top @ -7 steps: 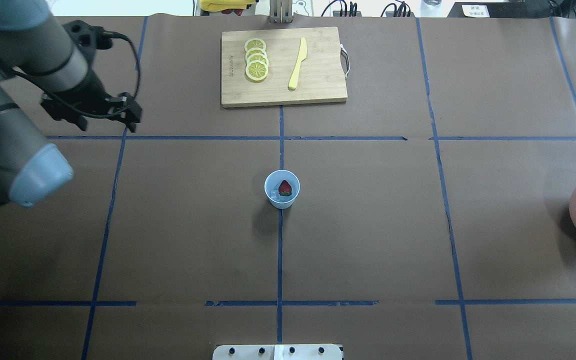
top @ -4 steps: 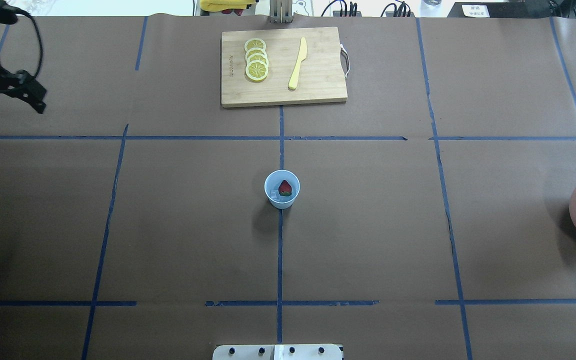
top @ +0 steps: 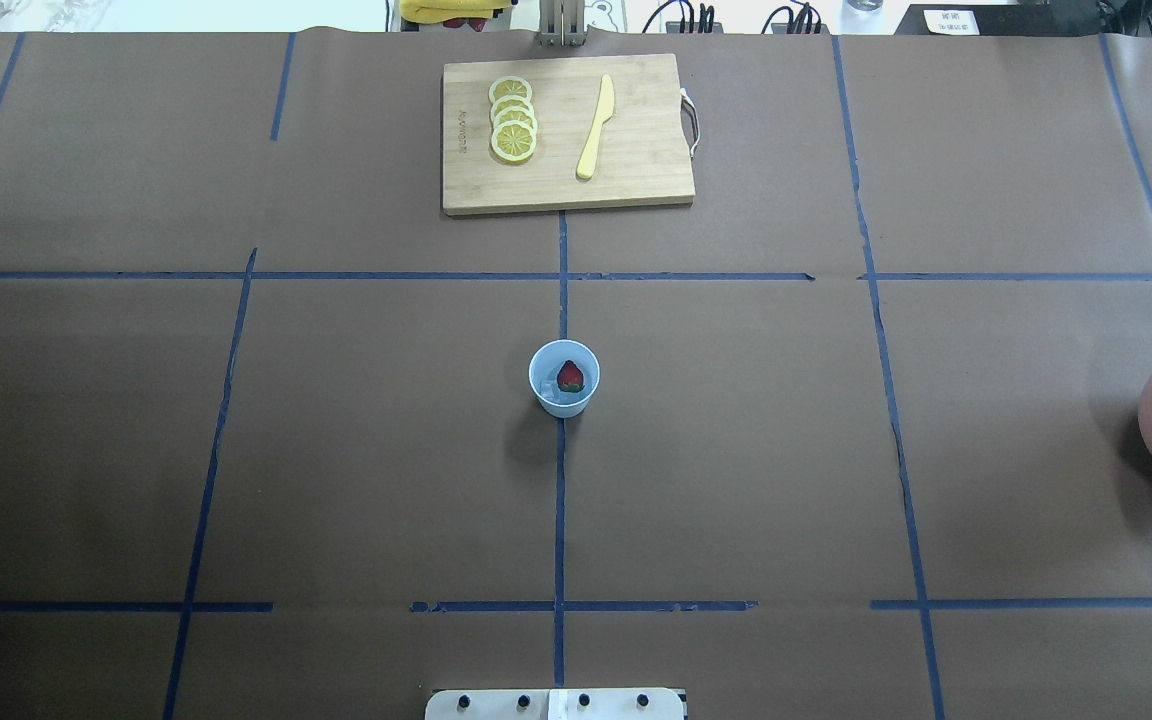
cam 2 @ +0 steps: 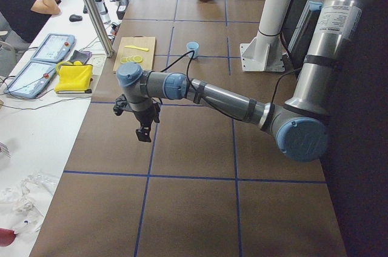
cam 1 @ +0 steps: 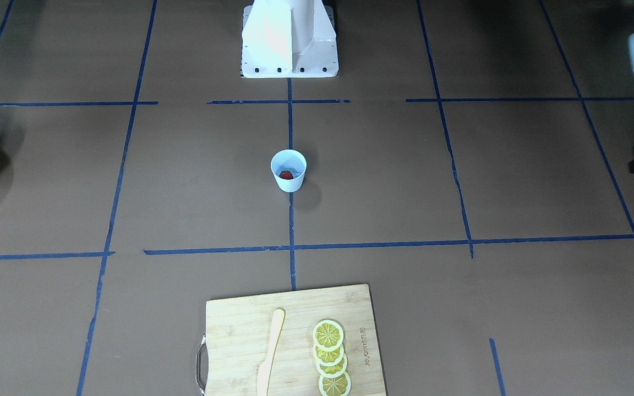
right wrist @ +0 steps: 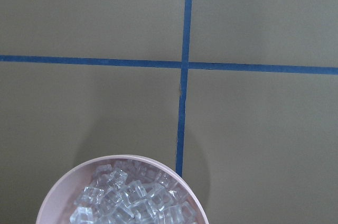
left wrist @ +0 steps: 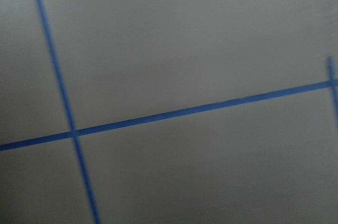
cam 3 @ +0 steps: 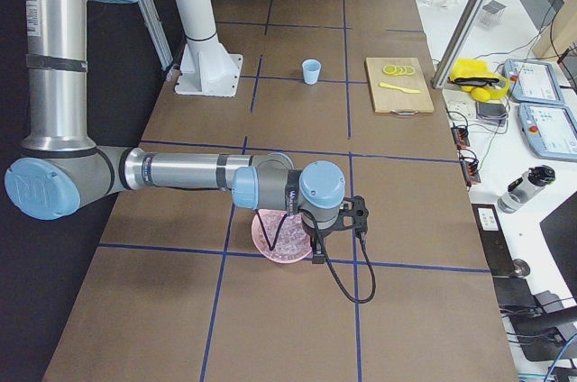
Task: Put ice and strawberries in cup
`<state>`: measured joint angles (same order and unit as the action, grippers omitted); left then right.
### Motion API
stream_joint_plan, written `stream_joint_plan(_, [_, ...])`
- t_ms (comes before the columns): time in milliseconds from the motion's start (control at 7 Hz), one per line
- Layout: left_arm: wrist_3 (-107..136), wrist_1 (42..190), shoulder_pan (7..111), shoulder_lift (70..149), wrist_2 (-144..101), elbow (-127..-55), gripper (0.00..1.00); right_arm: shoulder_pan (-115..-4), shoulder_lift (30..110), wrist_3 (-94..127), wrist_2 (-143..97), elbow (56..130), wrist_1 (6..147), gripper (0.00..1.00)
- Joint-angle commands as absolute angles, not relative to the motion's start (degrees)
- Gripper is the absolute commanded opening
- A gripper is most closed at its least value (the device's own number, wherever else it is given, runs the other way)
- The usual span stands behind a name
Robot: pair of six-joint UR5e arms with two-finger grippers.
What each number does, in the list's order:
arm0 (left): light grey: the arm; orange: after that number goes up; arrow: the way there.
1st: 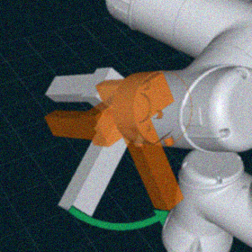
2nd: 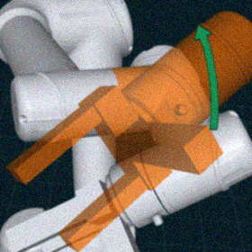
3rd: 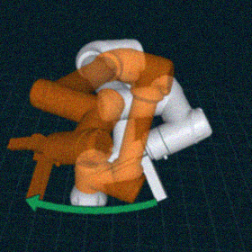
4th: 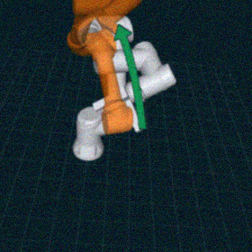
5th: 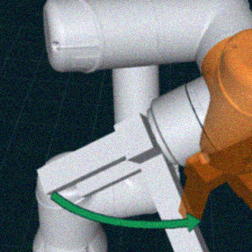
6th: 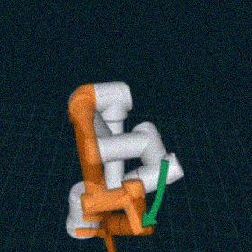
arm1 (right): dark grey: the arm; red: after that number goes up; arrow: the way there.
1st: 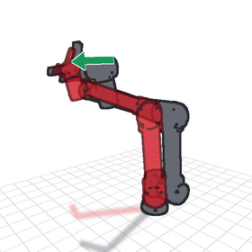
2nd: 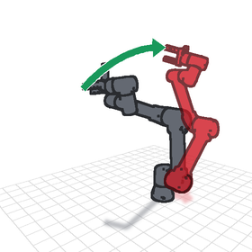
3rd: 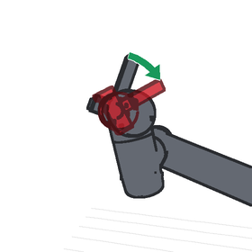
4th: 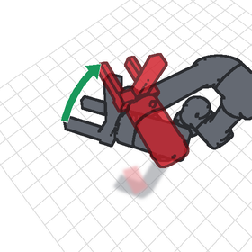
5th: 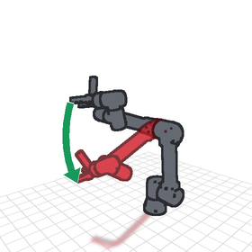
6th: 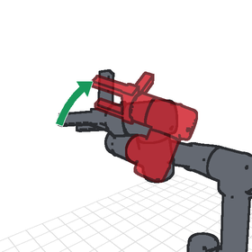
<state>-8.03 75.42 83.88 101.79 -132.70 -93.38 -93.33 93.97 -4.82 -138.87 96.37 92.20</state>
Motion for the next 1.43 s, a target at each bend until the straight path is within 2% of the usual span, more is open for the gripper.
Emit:
stream_joint_plan(0, [-12.1,75.8,88.0,99.1,-132.9,-91.1,1.0,-93.3,93.6,-4.8,-138.9,96.5,91.0,0.99])
stream_joint_plan(857, [-11.5,83.8,92.3,89.8,-137.3,-92.5,1.0,-93.3,94.1,-4.7,-138.8,95.2,87.8,0.99])
stream_joint_plan(1286, [-10.4,84.8,92.2,90.2,-137.2,-91.8,1.0,-93.3,94.1,-4.7,-138.8,95.2,87.8,0.99])
